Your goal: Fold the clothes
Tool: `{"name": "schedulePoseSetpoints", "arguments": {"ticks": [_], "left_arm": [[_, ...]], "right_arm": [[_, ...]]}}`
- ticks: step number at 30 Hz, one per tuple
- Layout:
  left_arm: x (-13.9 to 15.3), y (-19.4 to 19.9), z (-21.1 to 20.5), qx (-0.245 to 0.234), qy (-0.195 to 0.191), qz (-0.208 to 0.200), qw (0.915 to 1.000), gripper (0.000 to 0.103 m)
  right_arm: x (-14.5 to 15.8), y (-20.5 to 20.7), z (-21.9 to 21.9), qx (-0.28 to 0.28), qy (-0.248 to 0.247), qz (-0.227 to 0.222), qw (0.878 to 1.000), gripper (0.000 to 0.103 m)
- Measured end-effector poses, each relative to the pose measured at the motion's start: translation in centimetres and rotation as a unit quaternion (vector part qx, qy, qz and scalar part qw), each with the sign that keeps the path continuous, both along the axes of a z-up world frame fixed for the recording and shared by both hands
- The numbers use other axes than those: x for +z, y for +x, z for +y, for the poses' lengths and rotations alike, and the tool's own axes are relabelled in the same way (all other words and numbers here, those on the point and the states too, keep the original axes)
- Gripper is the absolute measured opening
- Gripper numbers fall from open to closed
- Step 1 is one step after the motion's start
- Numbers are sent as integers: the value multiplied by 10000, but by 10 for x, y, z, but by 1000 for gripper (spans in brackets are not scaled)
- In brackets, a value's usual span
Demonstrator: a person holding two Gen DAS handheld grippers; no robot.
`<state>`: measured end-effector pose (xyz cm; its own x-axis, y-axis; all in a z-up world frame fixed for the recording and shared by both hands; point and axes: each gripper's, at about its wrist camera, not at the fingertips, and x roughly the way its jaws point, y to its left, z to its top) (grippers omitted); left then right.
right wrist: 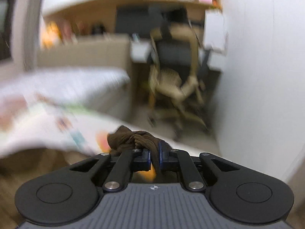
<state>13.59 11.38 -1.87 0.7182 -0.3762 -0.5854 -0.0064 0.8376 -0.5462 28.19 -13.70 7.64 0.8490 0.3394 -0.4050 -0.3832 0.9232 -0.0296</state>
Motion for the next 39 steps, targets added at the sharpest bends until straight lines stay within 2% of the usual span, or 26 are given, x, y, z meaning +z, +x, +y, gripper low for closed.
{"name": "schedulePoseSetpoints", "arguments": {"ticks": [4, 7, 9, 11, 13, 14, 15, 16, 19, 23, 26, 29, 34, 36, 39], "left_arm": [[0, -2, 4, 65, -116, -38, 9999, 100], [-2, -6, 7, 107, -178, -38, 9998, 100], [-3, -9, 8, 154, -203, -10, 9997, 100], [-2, -12, 11, 204, -210, -1, 9996, 100], [-1, -15, 13, 246, -211, -10, 9995, 100], [-1, -16, 15, 263, -211, -13, 9994, 100], [-2, -16, 16, 280, -212, -15, 9994, 100], [-2, -16, 17, 308, -214, 4, 9993, 100], [-4, -11, 18, 367, -266, 69, 9989, 100], [-2, -4, 10, 258, -287, 43, 9992, 100], [5, 5, 0, 85, -322, -47, 9994, 100], [17, 23, -11, -132, -415, -200, 9988, 100], [32, 70, -30, -269, -430, -400, 9979, 100], [23, 94, -35, -88, -495, -213, 9985, 100], [5, 126, -43, 375, -396, 100, 9985, 98]], "right_arm": [[14, -8, 51, 643, 127, -54, 9978, 8], [-15, -10, 86, 1273, -79, 414, 9910, 10], [-35, -11, 110, 1689, -216, 725, 9827, 34], [-55, -21, 126, 2026, -559, 937, 9732, 43], [-69, -36, 130, 2286, -968, 914, 9644, 54], [-72, -42, 128, 2347, -1036, 897, 9624, 70], [-72, -48, 124, 2376, -1010, 916, 9617, 81], [-71, -52, 116, 2381, -927, 957, 9621, 83], [-67, -63, 83, 2202, -520, 1033, 9686, 88], [-63, -69, 33, 1750, 150, 980, 9796, 103], [-75, -56, 1, 1170, 678, 1143, 9842, 103], [-89, -45, -24, 644, 1243, 1227, 9825, 103], [-87, -47, -75, -107, 2093, 543, 9763, 103], [-85, -47, -91, -371, 2179, 381, 9745, 103], [-86, -46, -112, -504, 2347, 462, 9697, 103]]}}
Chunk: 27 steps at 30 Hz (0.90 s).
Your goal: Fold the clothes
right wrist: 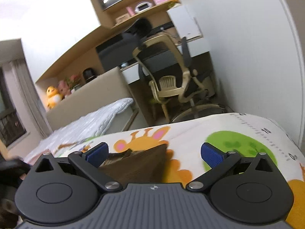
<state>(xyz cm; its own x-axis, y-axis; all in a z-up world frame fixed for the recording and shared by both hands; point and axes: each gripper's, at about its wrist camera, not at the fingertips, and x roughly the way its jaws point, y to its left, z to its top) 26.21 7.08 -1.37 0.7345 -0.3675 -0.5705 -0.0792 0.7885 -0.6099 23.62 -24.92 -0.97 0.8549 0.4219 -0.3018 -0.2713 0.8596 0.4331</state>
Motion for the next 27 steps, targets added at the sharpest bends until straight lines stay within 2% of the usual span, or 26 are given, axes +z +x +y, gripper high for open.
{"name": "schedulePoseSetpoints", "arguments": {"ticks": [2, 4, 5, 6, 7, 8, 10, 13, 16, 17, 18, 19, 21, 22, 24, 25, 27], "left_arm": [[-11, 13, -6, 81, -2, 142, 9999, 92], [-20, 25, -11, 106, -34, 263, 9996, 78], [-21, 30, -16, 158, 107, 277, 9994, 61], [-19, 33, -20, 229, 365, 228, 9988, 35], [-13, 36, -23, 262, 639, 68, 9976, 29], [-2, 32, -25, 276, 925, -248, 9950, 28], [20, 26, -30, 303, 1493, -900, 9842, 28], [9, 20, -27, 238, 1888, -658, 9795, 28], [-2, 15, -24, 171, 2270, -389, 9730, 35], [-13, 16, -22, 138, 2282, -183, 9734, 42], [-25, 16, -19, 104, 2285, 31, 9735, 46], [-24, 13, -16, 143, 2261, 22, 9740, 47], [-22, 7, -9, 233, 2208, -26, 9750, 60], [-17, 0, -3, 288, 1940, -58, 9806, 63], [-4, -20, 7, 370, 1452, -155, 9886, 82], [3, -33, 10, 395, 1256, -223, 9910, 85], [14, -64, 12, 410, 1161, -348, 9918, 88]], "right_arm": [[-2, 2, -10, 1, 103, 116, 9999, 103], [-4, 3, -15, -23, 23, 177, 9998, 103], [-5, 3, -15, -88, -61, 181, 9998, 103], [-6, 4, -16, -146, -107, 185, 9997, 103], [-8, 4, -16, -194, -87, 187, 9996, 103], [-10, 4, -15, -224, -66, 204, 9995, 103], [-17, 7, -14, -225, -20, 287, 9993, 103], [-31, 16, -8, -202, -136, 510, 9984, 103], [-41, 22, 0, -90, -336, 763, 9965, 103], [-42, 23, 1, -50, -371, 805, 9960, 103], [-43, 23, 1, -23, -367, 815, 9960, 103], [-44, 24, 0, -2, -334, 866, 9957, 103], [-47, 27, -2, 14, -224, 997, 9948, 103], [-48, 28, -3, 22, -169, 1062, 9942, 103], [-50, 29, -6, 32, -90, 1100, 9939, 103], [-50, 29, -6, 34, -72, 1099, 9939, 103], [-50, 29, -5, 34, -100, 1102, 9939, 103]]}}
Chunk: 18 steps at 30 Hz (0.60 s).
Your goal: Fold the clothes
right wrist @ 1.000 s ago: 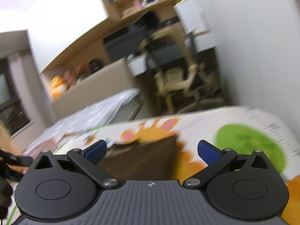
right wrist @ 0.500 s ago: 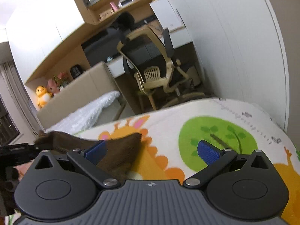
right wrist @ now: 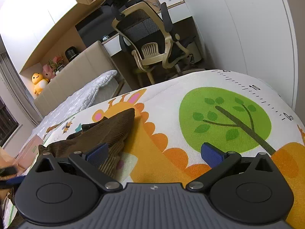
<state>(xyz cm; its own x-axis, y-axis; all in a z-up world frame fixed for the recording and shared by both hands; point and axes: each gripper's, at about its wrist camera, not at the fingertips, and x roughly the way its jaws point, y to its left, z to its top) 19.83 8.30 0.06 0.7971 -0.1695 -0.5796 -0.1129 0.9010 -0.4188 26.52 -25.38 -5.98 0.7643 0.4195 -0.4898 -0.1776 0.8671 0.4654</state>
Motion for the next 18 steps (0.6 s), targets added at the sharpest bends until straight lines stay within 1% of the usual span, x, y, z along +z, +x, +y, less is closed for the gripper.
{"name": "schedulePoseSetpoints", "arguments": {"ticks": [1, 4, 7, 10, 11, 13, 15, 16, 18], "left_arm": [[3, -15, 1, 10, 22, -29, 10000, 89], [3, -54, 15, 184, 28, 56, 9998, 90], [-5, -84, 42, 749, -160, 153, 9969, 90], [-12, -102, 70, 1390, -352, 165, 9895, 89], [-16, -103, 80, 1585, -518, 193, 9858, 89], [-25, -103, 97, 1764, -1071, 208, 9783, 88], [-36, -97, 109, 1942, -1634, 181, 9671, 87], [-40, -92, 112, 2015, -1829, 145, 9621, 88], [-45, -83, 116, 2277, -1911, 138, 9547, 89]], "right_arm": [[0, 0, 1, 1, -18, 1, 10000, 103], [1, 0, 1, 1, -19, 5, 10000, 103], [2, -1, 1, 1, -28, 9, 10000, 103], [2, -1, 2, -1, -52, 14, 10000, 103], [1, -1, 1, 0, -46, 14, 10000, 103], [1, 0, 1, -1, -32, 14, 10000, 103], [2, 0, 0, -4, -16, 14, 10000, 103], [2, 0, 0, -5, -8, 14, 10000, 103], [2, 0, 0, -7, 9, 13, 10000, 103]]}}
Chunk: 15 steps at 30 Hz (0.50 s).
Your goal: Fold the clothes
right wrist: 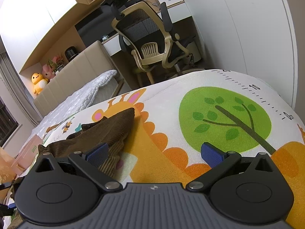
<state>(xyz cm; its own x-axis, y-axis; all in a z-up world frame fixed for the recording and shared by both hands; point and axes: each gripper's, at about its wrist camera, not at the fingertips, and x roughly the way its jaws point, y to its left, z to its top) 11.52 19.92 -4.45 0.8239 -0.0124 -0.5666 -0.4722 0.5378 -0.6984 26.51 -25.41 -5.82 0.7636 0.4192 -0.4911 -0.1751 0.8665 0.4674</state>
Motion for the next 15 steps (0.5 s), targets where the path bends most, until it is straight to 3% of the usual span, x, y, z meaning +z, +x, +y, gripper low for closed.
{"name": "schedulePoseSetpoints", "arguments": {"ticks": [2, 6, 9, 12, 15], "left_arm": [[0, 8, 2, 122, 156, 5, 9998, 83], [1, 28, 10, 240, 728, 184, 9969, 36], [8, 41, 9, 233, 1474, 304, 9883, 19], [20, 53, 1, 134, 2219, 287, 9746, 12], [41, 65, -10, -56, 2515, 131, 9678, 11]], "right_arm": [[0, 0, 0, -2, 13, 0, 10000, 103], [0, 0, 0, -3, 14, 5, 10000, 103], [0, 0, -2, -23, 93, 12, 10000, 103], [-2, -1, -6, -56, 271, 17, 9996, 103], [-3, -1, -6, -58, 285, 15, 9996, 103]]}}
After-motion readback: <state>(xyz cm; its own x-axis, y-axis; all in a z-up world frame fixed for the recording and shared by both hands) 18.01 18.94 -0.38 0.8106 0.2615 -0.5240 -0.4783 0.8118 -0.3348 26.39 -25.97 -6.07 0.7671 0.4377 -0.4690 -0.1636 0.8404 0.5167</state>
